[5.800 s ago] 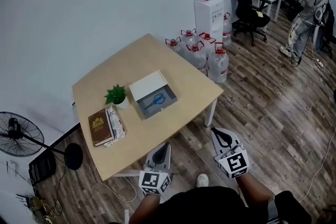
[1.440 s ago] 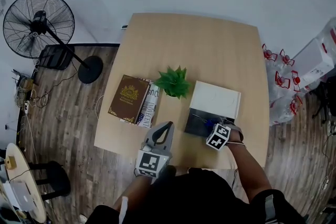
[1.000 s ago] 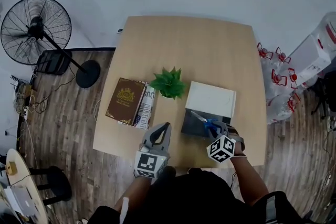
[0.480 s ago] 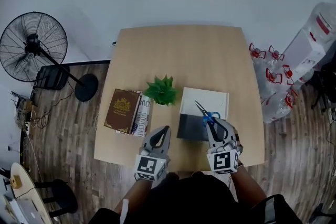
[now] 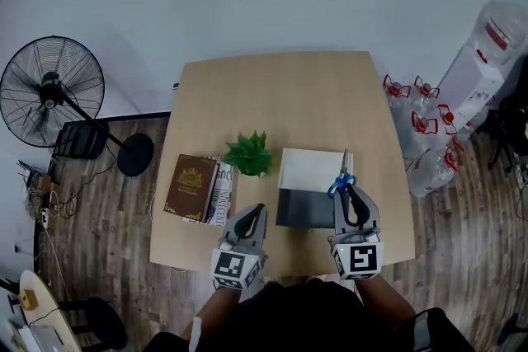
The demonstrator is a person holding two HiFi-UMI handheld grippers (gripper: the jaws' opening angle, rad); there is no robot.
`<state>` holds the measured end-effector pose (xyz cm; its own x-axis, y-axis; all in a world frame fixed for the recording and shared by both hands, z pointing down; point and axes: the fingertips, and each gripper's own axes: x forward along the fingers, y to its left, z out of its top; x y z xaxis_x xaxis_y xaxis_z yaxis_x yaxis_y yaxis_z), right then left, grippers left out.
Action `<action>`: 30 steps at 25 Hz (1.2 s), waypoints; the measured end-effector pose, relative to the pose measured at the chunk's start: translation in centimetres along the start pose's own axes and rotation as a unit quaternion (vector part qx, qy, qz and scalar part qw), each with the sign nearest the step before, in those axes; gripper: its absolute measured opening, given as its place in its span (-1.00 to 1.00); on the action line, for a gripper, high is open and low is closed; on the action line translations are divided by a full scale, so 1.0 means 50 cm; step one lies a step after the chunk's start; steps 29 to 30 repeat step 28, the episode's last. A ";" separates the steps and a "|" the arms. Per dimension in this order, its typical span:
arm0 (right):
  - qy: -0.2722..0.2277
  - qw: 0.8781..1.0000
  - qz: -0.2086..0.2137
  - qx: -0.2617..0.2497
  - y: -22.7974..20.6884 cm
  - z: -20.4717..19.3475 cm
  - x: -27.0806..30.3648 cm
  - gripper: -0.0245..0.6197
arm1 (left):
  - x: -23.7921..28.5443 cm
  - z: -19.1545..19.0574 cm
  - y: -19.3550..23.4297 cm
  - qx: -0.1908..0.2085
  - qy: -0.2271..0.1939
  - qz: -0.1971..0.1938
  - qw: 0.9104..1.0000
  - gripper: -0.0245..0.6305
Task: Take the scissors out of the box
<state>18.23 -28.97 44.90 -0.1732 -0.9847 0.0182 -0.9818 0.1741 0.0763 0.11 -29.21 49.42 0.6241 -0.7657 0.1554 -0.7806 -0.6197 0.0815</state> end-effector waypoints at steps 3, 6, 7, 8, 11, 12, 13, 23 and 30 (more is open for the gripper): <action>-0.004 1.000 -0.015 0.016 -0.014 0.005 -0.006 -0.69 | 0.000 0.005 -0.004 0.000 -0.002 -0.001 1.000 -0.91; -0.010 1.000 -0.025 0.011 -0.022 0.014 -0.010 -0.70 | 0.001 0.014 -0.008 0.001 -0.005 -0.004 1.000 -0.91; -0.012 1.000 -0.026 0.009 -0.023 0.017 -0.010 -0.70 | 0.001 0.015 -0.009 0.001 -0.006 -0.004 1.000 -0.91; -0.014 1.000 -0.028 0.007 -0.025 0.020 -0.011 -0.70 | 0.001 0.016 -0.009 0.001 -0.006 -0.004 1.000 -0.91; -0.017 0.999 -0.030 0.000 -0.026 0.022 -0.011 -0.70 | 0.001 0.018 -0.010 0.003 -0.007 -0.005 1.000 -0.91; -0.018 0.999 -0.030 -0.002 -0.025 0.023 -0.012 -0.70 | 0.000 0.018 -0.009 0.003 -0.007 -0.005 1.000 -0.91; -0.018 0.999 -0.030 -0.005 -0.024 0.023 -0.012 -0.70 | -0.001 0.019 -0.009 0.004 -0.007 -0.006 1.000 -0.91; -0.022 0.999 -0.026 -0.022 -0.021 0.029 -0.018 -0.70 | -0.008 0.021 -0.015 0.007 -0.006 -0.005 1.000 -0.91; -0.023 0.999 -0.024 -0.022 -0.018 0.027 -0.015 -0.70 | -0.010 0.021 -0.011 0.006 -0.006 -0.003 1.000 -0.91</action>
